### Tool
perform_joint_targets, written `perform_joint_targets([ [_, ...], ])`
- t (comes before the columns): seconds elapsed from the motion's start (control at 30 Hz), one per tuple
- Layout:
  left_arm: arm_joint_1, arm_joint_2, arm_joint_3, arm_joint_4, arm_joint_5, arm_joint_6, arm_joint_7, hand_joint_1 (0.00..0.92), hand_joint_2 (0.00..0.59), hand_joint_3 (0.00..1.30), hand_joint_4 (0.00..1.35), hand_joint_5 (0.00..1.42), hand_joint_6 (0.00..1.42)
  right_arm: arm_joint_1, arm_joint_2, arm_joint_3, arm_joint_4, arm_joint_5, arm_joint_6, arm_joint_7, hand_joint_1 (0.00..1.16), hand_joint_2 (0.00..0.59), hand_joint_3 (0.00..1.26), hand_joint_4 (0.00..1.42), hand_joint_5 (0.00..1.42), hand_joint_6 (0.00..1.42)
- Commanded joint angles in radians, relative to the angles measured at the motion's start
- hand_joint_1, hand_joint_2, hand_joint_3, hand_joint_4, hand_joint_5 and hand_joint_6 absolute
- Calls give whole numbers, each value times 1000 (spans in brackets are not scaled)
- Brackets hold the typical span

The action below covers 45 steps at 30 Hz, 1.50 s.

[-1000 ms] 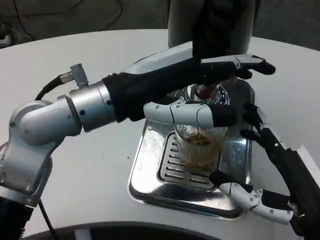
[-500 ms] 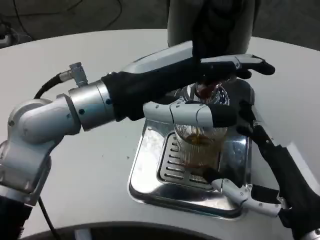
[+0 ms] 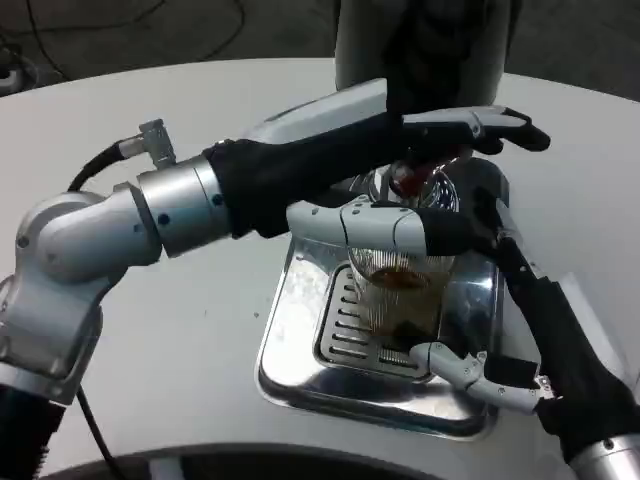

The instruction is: Grasp the cup under the faucet to collect the drink, then remove the cup.

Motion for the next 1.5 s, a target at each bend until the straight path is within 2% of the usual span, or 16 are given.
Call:
perform_joint_targets([
  [0.03,-6,2,-19,22,19,-11,-29,0,106,175,53,124,144,-25,20,7,43,4,-21,-27,800,197,0,21,118,0],
  [0.73,-52,-11,-23,101,24,-60,-43,0,110,178,58,124,144,-138,52,29,163,12,-18,-42,802,197,0,34,133,0],
  [1.5,-64,-14,-20,104,18,-62,-48,0,112,186,58,124,147,-160,74,60,183,10,-17,-51,783,202,5,50,158,0],
])
